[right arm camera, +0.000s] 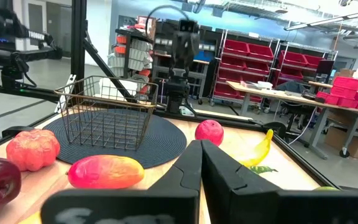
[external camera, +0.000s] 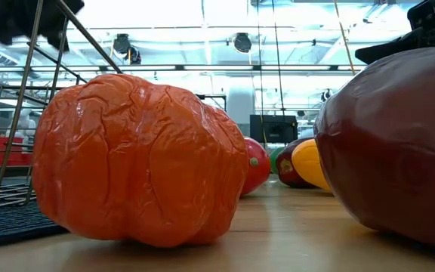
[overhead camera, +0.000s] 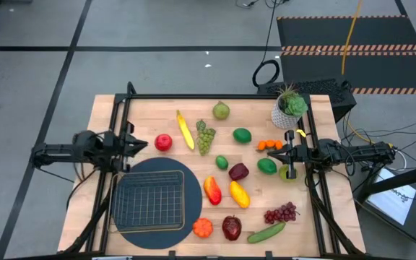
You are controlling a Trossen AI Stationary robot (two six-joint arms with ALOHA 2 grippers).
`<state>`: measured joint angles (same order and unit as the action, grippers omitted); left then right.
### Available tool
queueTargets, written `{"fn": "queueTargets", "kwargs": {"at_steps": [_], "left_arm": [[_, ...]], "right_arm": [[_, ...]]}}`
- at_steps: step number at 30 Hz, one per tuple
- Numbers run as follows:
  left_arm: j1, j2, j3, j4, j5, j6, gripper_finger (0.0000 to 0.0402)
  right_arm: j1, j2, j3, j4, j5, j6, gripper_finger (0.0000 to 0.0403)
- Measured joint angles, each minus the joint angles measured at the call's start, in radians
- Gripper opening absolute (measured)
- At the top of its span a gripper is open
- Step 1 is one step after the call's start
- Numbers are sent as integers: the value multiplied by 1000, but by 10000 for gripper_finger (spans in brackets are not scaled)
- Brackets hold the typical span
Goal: Build produce basket
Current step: Put the red apple into the gold wire basket
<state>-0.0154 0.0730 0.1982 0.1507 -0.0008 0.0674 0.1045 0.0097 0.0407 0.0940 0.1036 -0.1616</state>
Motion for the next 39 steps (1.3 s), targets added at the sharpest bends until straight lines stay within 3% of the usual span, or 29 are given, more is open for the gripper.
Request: {"fn": "queueTargets", "kwargs": {"at_steps": [8,18,23,31,39], "left_arm": [[0,254,370,-332,0,-44,3],[0,522,755,-761,0,-125,3],[0,546,725,-765,-1,-129,13],[-13,578,550,-553,-32,-96,4],[-28,597,539,-524,-37,-97,19]], "right_arm": [[0,0,0,8,0,20,0],[0,0,0,4,0,303,0],[0,0,0,-1,0,385,0],[0,0,0,-4,4,502,0],[0,7,65,-3,219,411,0]]}}
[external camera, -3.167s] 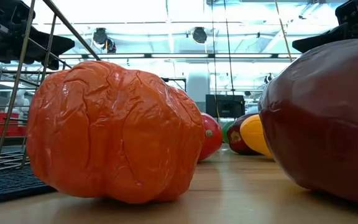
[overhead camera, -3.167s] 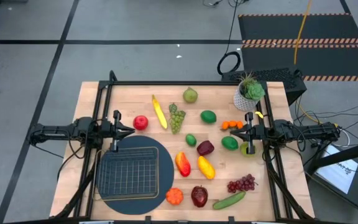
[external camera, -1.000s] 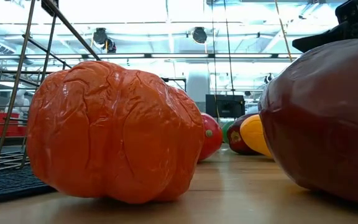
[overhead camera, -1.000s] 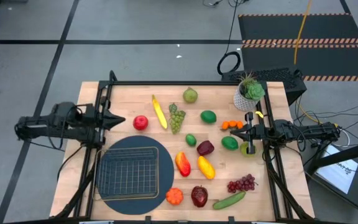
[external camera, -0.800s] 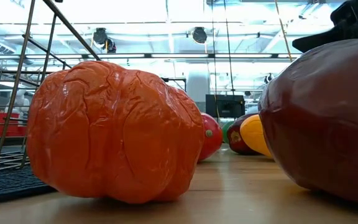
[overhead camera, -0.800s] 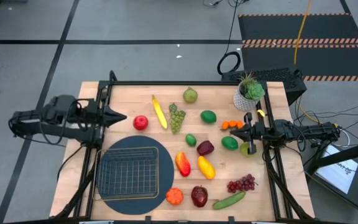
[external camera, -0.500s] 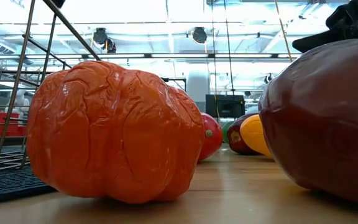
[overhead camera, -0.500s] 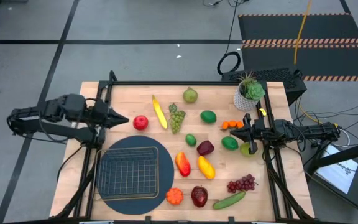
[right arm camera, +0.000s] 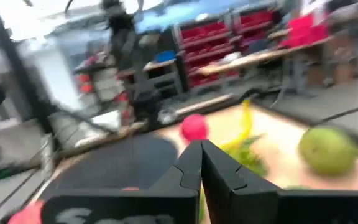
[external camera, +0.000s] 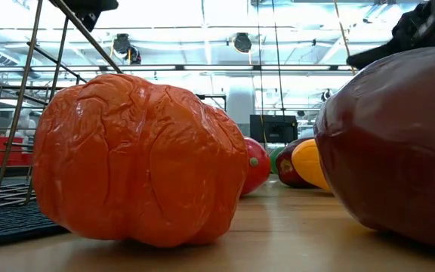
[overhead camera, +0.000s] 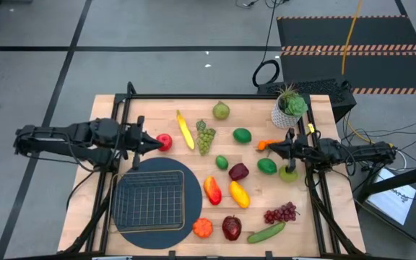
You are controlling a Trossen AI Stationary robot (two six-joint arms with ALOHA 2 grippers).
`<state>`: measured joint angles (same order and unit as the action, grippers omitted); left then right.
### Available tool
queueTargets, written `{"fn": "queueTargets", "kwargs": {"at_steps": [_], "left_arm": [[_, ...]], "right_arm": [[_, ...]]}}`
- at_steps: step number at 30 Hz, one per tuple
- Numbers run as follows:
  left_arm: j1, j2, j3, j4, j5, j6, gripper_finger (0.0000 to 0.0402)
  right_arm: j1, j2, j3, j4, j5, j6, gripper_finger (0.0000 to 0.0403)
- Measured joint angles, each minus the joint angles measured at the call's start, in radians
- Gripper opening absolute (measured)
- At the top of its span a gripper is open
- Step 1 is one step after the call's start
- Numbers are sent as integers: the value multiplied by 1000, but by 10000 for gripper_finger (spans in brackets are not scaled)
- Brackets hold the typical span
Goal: Build produce basket
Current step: Put the red apple into the gold wire basket
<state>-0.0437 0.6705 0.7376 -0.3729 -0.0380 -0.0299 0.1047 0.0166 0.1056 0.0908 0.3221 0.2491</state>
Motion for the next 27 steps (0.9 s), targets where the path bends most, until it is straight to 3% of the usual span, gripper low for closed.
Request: {"fn": "queueTargets", "kwargs": {"at_steps": [3,7,14,19,27], "left_arm": [[-12,-1,0,13,0,0,20],[-26,-1,0,36,0,0,21],[-31,-1,0,43,-3,32,21],[-31,-1,0,32,-87,35,21],[-30,16,0,-30,-210,-2,22]], "right_arm": [[0,10,87,18,49,-12,0],[0,75,242,-36,31,-37,0],[0,296,524,-218,17,-59,0],[9,453,529,-238,-36,-76,0],[4,621,533,-169,-6,-159,0]]}}
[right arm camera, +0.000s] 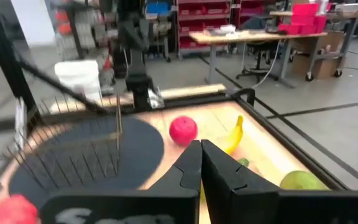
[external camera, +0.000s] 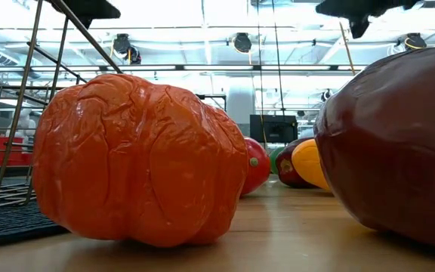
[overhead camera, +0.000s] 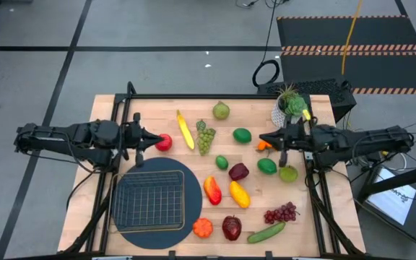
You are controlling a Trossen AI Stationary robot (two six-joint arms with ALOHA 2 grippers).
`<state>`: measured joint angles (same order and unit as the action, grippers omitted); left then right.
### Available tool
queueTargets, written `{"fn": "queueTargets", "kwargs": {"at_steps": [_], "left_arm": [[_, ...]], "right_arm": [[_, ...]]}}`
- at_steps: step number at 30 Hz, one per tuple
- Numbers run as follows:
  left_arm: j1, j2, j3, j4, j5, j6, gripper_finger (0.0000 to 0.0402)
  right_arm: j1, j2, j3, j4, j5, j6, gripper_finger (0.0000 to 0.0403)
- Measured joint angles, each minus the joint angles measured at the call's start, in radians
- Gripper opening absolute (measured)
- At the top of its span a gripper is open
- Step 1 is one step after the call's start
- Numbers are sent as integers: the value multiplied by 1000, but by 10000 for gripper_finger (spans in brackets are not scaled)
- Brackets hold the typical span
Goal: Build produce basket
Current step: Put the red apple into the gold wire basket
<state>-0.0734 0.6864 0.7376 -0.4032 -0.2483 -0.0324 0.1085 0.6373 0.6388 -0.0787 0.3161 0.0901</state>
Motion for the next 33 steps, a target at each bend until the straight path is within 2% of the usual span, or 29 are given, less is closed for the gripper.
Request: {"fn": "queueTargets", "kwargs": {"at_steps": [3,7,14,29,33], "left_arm": [[1,35,0,-44,-47,-36,22],[1,117,0,-136,-45,-62,22],[48,221,0,-151,-89,-93,22],[66,235,0,-145,-85,-75,21],[67,235,0,-148,-90,-6,21]], "right_arm": [[-5,11,0,22,0,-9,0],[-5,10,0,66,-2,-9,0],[-5,3,0,68,-3,-55,0],[-3,-3,0,67,-4,-69,0],[-3,-3,0,67,-4,-76,0]]}}
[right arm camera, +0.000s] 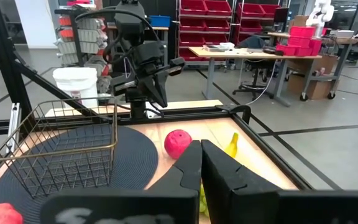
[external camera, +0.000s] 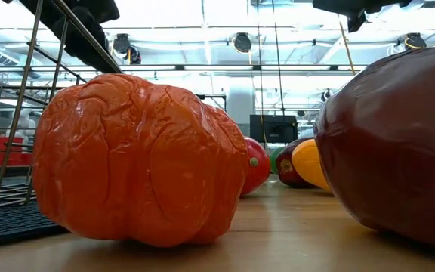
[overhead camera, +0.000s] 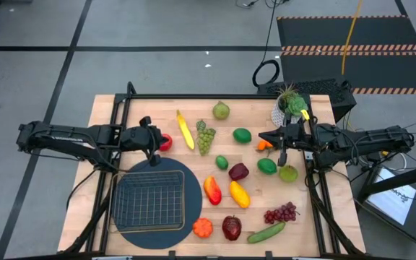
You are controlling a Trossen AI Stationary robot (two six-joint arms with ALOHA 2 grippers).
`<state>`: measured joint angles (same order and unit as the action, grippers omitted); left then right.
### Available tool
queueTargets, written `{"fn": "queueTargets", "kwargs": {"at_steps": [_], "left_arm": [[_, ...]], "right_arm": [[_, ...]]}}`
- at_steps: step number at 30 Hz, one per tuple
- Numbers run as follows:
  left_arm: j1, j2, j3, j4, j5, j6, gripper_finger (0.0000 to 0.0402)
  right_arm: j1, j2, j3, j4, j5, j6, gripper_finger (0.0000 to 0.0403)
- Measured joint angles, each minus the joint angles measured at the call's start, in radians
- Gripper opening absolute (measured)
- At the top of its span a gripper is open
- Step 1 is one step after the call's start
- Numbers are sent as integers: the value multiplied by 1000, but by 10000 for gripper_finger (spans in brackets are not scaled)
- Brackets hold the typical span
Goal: Build produce basket
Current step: Put the red apple into the gold wire basket
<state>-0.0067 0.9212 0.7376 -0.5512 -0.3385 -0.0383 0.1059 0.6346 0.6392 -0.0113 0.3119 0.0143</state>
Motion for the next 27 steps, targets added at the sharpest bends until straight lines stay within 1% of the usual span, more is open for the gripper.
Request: {"fn": "queueTargets", "kwargs": {"at_steps": [3,4,6,8,12,16,19,21,27], "left_arm": [[9,1,0,-1,-5,-30,29],[14,1,0,0,-4,-51,38],[22,1,0,-17,-3,-75,70],[30,10,0,-53,-6,-96,115],[52,47,-15,-103,-60,-189,220],[89,110,-24,-150,-50,-291,315],[119,159,-24,-154,-48,-346,375],[141,188,-24,-153,-43,-375,393],[197,244,-24,-150,-27,-409,374]], "right_arm": [[0,0,0,0,0,0,0],[0,0,0,0,0,0,0],[0,0,0,0,0,5,0],[0,0,0,-1,0,24,0],[0,0,0,-13,-1,45,0],[0,1,0,-16,-1,50,0],[0,1,0,-16,-1,34,0],[0,1,0,-16,0,20,0],[0,1,0,-16,0,1,0]]}}
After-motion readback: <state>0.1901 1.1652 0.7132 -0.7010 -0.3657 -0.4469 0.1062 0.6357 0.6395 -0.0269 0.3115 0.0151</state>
